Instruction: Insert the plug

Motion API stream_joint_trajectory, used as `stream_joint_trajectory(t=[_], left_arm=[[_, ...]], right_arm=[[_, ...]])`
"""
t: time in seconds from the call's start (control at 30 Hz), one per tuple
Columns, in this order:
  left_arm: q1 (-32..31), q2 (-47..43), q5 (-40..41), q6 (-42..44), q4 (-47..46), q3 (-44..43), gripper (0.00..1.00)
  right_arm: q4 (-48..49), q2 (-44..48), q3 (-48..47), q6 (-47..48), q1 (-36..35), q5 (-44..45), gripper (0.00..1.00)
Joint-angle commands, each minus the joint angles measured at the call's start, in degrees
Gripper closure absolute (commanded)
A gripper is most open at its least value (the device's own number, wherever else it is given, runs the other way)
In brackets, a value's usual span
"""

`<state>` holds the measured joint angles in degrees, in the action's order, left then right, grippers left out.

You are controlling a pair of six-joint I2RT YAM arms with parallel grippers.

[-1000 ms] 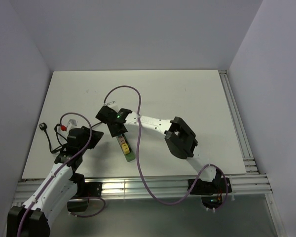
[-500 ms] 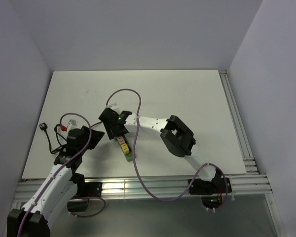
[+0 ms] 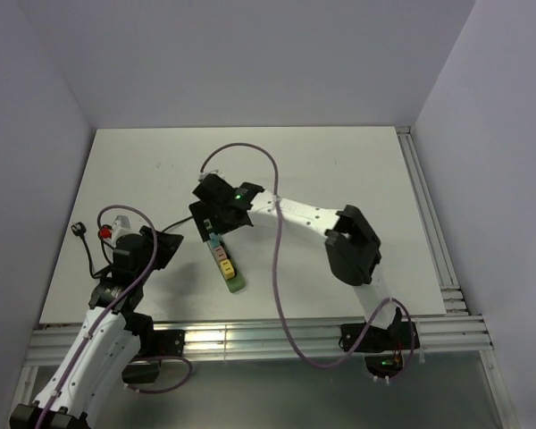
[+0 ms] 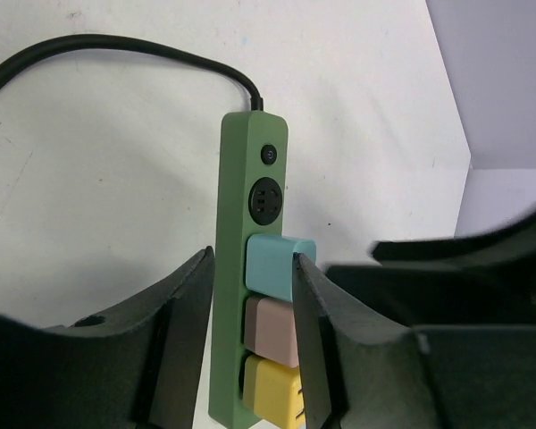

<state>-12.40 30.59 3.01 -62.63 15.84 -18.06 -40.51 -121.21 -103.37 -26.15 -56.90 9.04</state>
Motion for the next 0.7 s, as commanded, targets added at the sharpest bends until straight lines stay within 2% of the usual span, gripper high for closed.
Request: stream_joint_trajectory(t=[0.0,0.17,0.33,0.47,0.53,0.67], left_arm=[[0.10,-0.79,1.65,0.93,1.65,-2.77,0.54],[0.10,0.00,1.22,1.72,1.66,-3.90,0.39],[0.10,1.22,-0.71,1.81,-0.19,-5.05,0.33],[0.10,3.16,-2.48,2.25,-2.82,-5.66,0.29],[0.10,4.74,-5.10,2.60,-5.79,-5.49,0.25],[0.10,8.34,-9.85,2.78,-10.29,-5.49,0.14]], right_arm=[[4.20,10.98,3.16,2.77,0.39,-4.19,0.00],[6.49,20.47,10.44,2.77,0.39,-3.07,0.00],[11.59,29.96,21.26,1.20,1.79,-0.78,0.00],[15.54,33.92,30.57,-1.09,4.87,-1.75,0.00],[18.09,37.51,34.44,-1.88,5.22,1.84,0.00],[28.02,46.05,48.06,-2.59,5.31,7.91,0.00]])
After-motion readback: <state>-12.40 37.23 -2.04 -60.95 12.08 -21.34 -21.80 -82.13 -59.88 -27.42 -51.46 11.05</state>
